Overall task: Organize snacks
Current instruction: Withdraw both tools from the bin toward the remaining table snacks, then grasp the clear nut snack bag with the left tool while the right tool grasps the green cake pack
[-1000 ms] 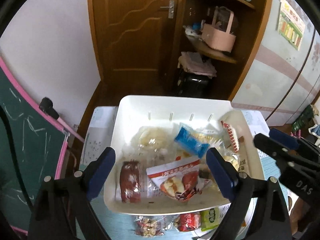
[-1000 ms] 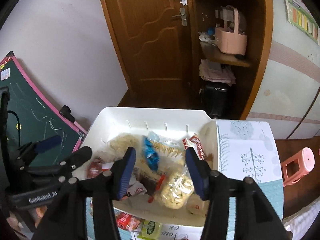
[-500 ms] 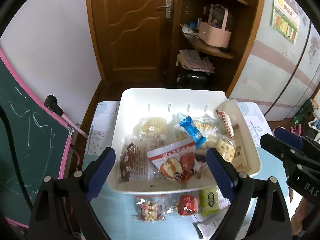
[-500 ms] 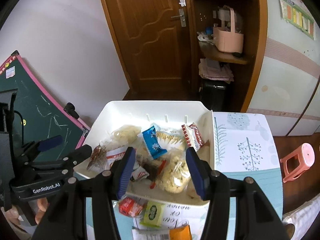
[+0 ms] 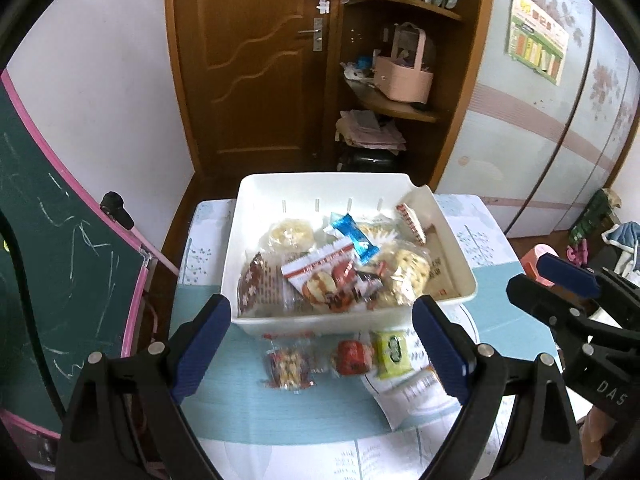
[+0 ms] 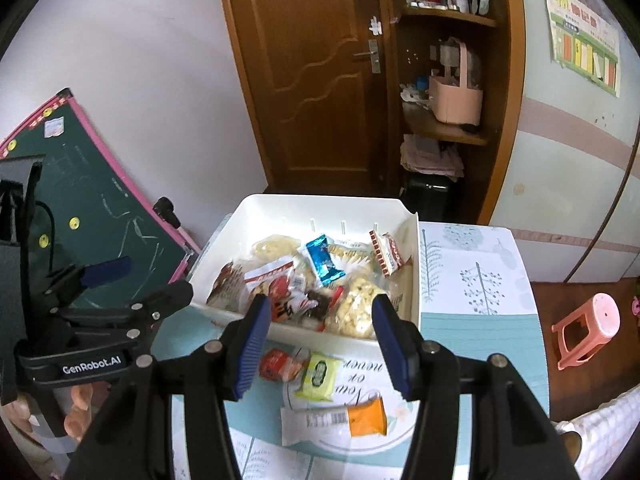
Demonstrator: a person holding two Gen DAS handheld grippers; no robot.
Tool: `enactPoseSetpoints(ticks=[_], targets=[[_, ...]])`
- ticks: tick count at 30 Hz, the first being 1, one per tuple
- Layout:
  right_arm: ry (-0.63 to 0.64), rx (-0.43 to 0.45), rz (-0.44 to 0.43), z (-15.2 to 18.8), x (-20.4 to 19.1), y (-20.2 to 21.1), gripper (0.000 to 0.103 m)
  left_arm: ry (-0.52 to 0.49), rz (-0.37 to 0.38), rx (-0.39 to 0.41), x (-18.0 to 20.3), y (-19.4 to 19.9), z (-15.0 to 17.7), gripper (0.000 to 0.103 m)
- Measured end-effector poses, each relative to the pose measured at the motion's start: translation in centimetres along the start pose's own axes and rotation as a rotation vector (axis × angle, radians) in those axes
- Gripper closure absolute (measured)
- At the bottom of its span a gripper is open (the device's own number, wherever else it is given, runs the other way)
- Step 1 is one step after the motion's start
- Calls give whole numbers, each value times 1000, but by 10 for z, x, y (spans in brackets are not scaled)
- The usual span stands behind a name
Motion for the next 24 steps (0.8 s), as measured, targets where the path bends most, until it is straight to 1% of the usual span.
enactPoseSetpoints(ticks=[5, 10, 13, 18, 24], targets=[[21, -2, -2, 18, -8, 11, 50, -20, 10, -4, 4, 10, 21, 11], [4, -36, -18, 40, -5, 1, 50, -16, 11, -32, 0, 3, 44, 11], [-24, -75, -34, 55, 0, -14, 50, -4, -1, -63, -9, -11, 60, 11], [-73, -134, -49, 76, 6, -47, 50, 43, -39, -128, -34, -46, 86, 11], [-96, -203, -36, 93, 9, -89, 50, 109, -74, -191, -62, -90, 100, 11]])
Point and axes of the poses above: each gripper's, at about its wrist camera, not at the fingertips, and y roughly against the way its jaws point, x to its right, z to its underside, the point moved 1 cm from there along -y, roughly the way its jaws point, and after that the axes turned 5 degrees about y, right-handed, at the moved point
